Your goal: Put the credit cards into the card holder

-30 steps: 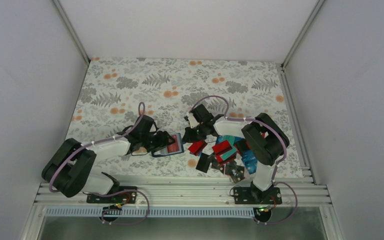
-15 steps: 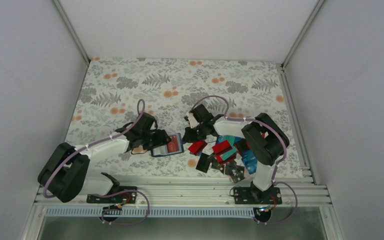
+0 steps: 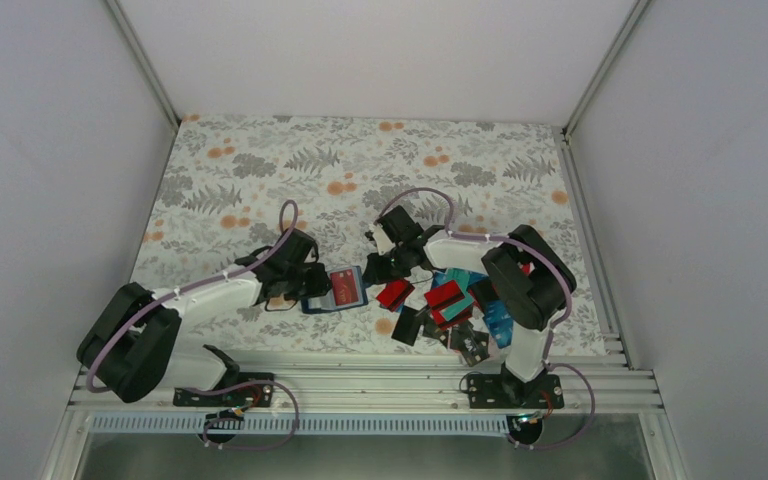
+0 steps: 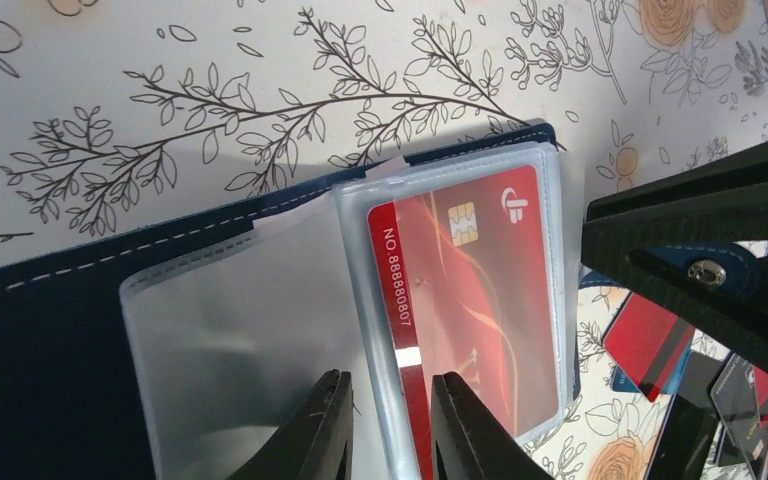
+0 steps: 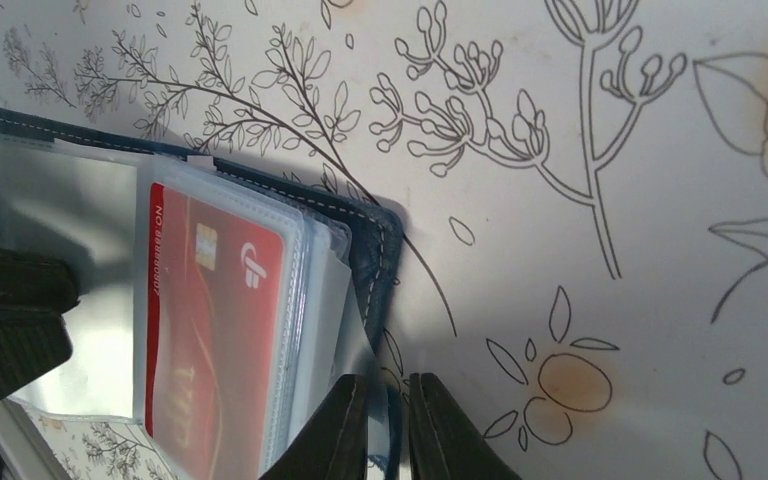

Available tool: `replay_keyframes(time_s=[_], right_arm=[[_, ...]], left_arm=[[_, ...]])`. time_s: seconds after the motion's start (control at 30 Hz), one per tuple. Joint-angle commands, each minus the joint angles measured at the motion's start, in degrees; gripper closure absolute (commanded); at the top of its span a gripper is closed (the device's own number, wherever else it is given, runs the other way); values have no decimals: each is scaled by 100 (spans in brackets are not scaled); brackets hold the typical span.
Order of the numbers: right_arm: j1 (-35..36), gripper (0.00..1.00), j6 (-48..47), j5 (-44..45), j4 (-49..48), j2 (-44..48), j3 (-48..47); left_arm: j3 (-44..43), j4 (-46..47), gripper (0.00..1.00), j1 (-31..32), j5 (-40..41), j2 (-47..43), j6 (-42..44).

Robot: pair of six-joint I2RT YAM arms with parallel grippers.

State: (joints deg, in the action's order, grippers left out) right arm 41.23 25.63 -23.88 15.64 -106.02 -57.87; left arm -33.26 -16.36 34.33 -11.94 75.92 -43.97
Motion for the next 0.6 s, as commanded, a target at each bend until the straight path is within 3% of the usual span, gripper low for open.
replay_keyframes(time_s=[0.0, 0.37, 0.57], right_arm=[[18, 84, -116, 356, 422, -202, -141], [24, 67, -172, 420, 819, 241, -483], [25, 64, -90, 250, 792, 610, -417]], left_arm=[[-129, 104, 80, 77, 102, 120, 185], [-331, 74, 87, 287, 424, 536, 293], [-318, 170, 93, 335, 459, 709, 266]])
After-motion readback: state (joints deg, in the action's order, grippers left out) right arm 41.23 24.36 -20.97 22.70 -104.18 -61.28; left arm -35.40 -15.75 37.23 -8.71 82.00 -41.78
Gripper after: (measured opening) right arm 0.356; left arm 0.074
